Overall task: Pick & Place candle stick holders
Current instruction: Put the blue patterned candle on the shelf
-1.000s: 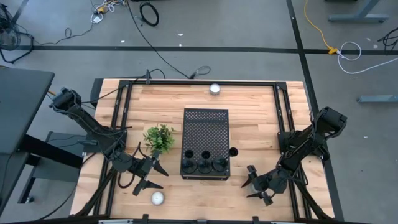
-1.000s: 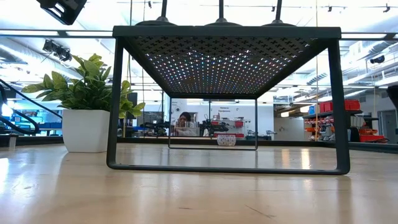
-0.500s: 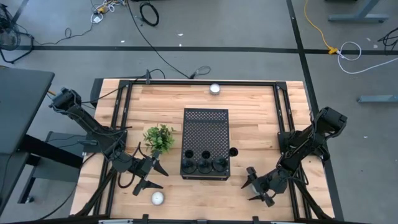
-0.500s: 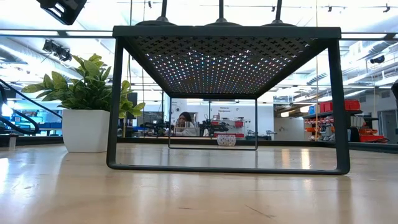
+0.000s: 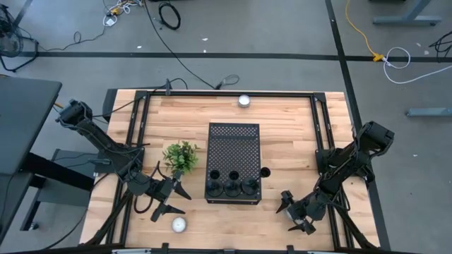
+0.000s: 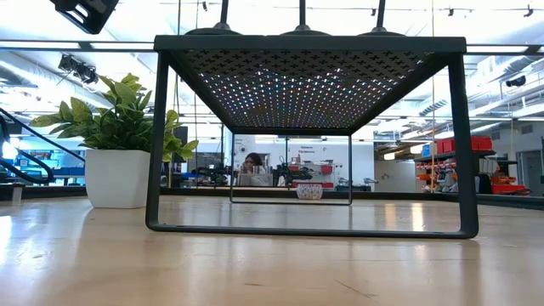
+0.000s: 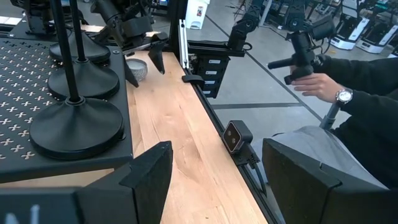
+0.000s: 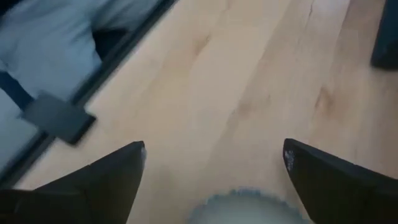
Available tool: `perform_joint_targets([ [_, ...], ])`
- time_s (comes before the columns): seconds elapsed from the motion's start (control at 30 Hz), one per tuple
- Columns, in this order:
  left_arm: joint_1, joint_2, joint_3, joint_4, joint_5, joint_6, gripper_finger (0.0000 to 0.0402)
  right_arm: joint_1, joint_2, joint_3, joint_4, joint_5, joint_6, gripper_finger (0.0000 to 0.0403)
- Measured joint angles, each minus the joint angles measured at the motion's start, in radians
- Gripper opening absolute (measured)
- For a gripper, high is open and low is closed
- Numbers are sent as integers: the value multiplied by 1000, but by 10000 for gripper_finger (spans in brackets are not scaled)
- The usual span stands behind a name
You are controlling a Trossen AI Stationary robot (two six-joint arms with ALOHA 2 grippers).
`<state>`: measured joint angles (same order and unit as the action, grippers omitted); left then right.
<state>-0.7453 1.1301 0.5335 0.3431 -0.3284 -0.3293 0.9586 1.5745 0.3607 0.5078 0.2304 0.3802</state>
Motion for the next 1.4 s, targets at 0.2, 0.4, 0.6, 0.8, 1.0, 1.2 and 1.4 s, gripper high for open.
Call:
perform_joint_targets([
  [0.2,0,0,0,0,0,0,248,16,0,0,-34,48,-6,397],
  [0.4,0,0,0,0,0,0,248,17,9,1,-67,72,-34,392],
  [0.6,0,0,0,0,0,0,248,17,21,2,-68,91,-59,391],
  [0.8,0,0,0,0,0,0,248,17,21,3,-75,96,-66,382],
  [1.0,0,0,0,0,0,0,248,15,22,2,-75,107,-57,336],
  [1.2,0,0,0,0,0,0,248,15,22,1,-73,112,-29,277],
  [1.4,0,0,0,0,0,0,248,14,22,1,-64,111,-22,276],
])
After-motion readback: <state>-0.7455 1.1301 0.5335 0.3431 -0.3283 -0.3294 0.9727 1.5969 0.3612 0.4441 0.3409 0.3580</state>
